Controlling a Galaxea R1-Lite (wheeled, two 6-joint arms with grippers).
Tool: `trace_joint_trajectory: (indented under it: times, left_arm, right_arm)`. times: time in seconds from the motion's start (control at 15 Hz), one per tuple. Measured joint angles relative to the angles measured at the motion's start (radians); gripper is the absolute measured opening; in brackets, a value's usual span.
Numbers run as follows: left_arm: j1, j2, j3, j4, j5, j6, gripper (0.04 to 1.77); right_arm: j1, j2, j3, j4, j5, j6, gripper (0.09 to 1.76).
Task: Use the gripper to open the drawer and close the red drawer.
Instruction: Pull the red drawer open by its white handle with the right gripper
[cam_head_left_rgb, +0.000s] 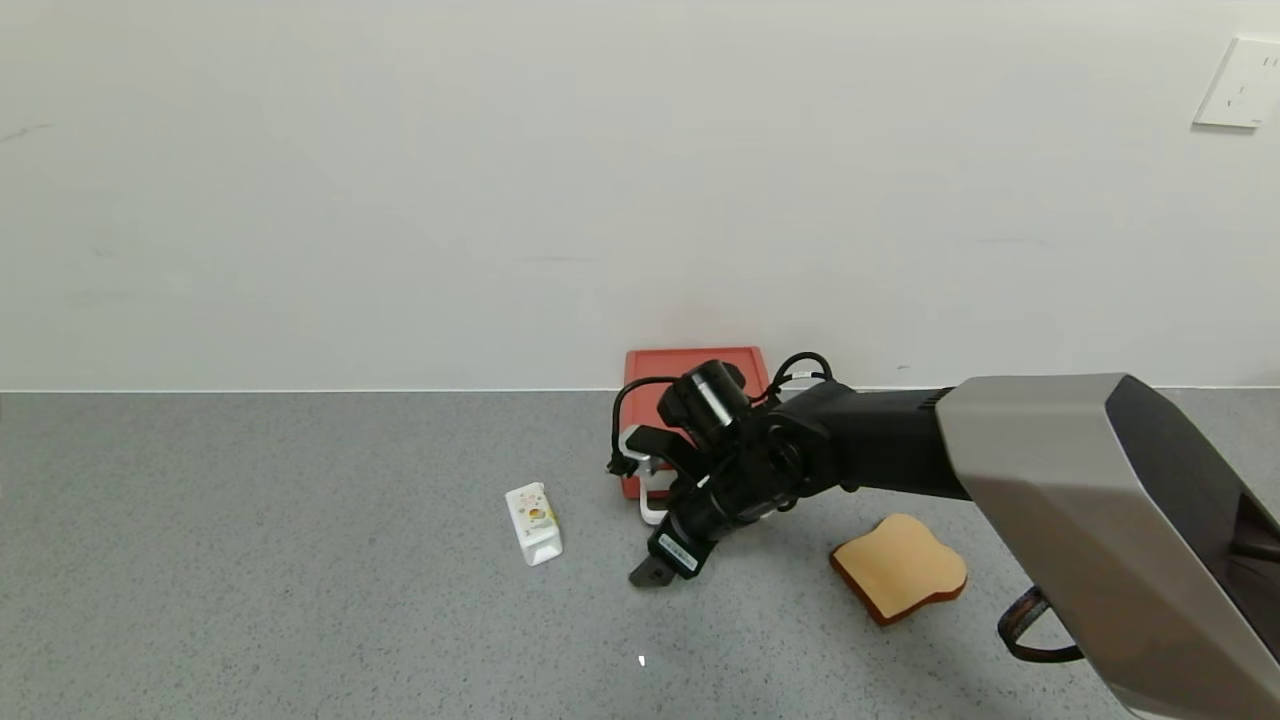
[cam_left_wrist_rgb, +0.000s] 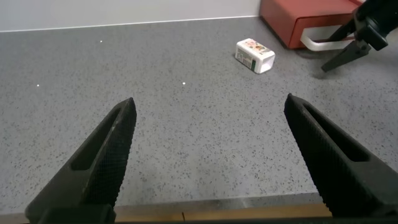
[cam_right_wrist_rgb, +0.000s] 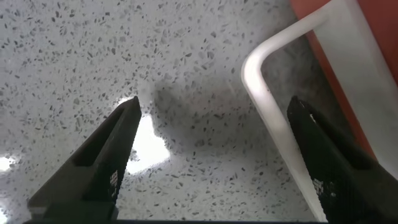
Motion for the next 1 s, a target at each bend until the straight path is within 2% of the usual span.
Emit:
trace_joint_trajectory:
  times: [0.87,1.0]
  left_arm:
    - [0.0,0.0,0.001,0.001,0.0,0.0,1.72]
    - [0.0,0.0,0.001,0.001,0.0,0.001,1.72]
  right_arm:
    - [0.036,-0.022,0.0,0.156,0.005,0.09,1.71]
    - [0.039,-0.033,0.0,0.195,0.037,0.109,1.71]
